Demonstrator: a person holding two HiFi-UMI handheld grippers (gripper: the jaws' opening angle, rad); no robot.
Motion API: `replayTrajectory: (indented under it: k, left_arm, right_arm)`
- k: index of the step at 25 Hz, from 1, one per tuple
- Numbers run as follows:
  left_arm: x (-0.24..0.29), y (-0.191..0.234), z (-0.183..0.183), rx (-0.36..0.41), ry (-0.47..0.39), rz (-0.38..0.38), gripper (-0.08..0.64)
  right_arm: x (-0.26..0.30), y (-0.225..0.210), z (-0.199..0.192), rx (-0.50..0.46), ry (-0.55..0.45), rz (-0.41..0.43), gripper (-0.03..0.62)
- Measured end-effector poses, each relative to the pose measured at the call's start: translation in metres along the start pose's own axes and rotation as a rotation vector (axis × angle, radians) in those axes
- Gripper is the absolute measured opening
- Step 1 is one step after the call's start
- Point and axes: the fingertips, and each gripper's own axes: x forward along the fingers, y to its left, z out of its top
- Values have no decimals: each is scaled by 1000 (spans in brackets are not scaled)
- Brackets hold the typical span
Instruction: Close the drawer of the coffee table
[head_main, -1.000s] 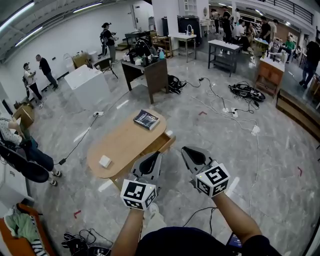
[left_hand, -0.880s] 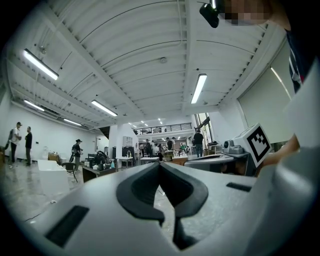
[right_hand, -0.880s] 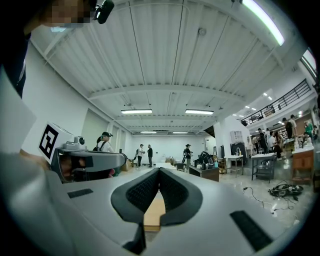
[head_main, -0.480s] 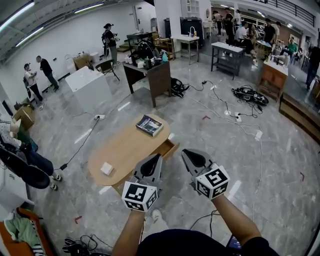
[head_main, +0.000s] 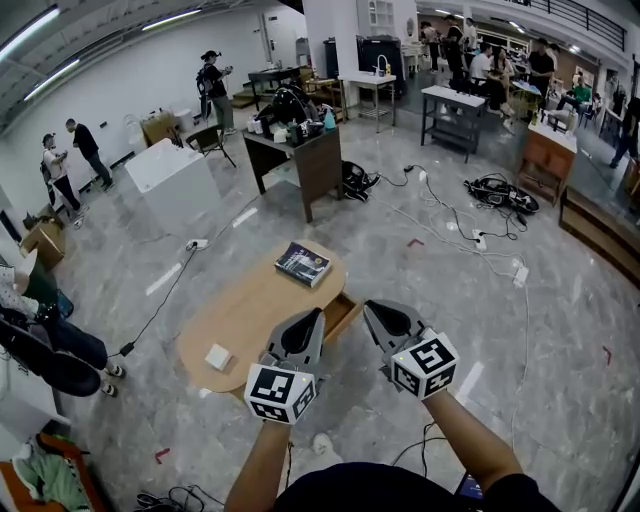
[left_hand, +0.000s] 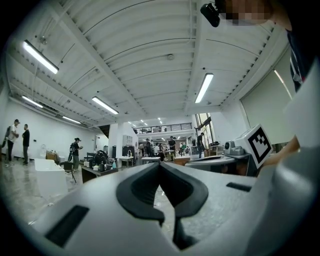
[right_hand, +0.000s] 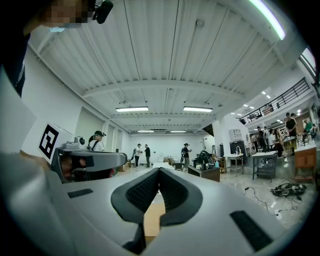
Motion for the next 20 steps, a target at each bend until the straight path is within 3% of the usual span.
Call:
replayTrajectory:
  k: [20]
  left_arm:
    - [37, 126, -2, -1, -7, -81, 2]
  right_arm:
    - [131, -5, -1, 12, 9, -67, 12]
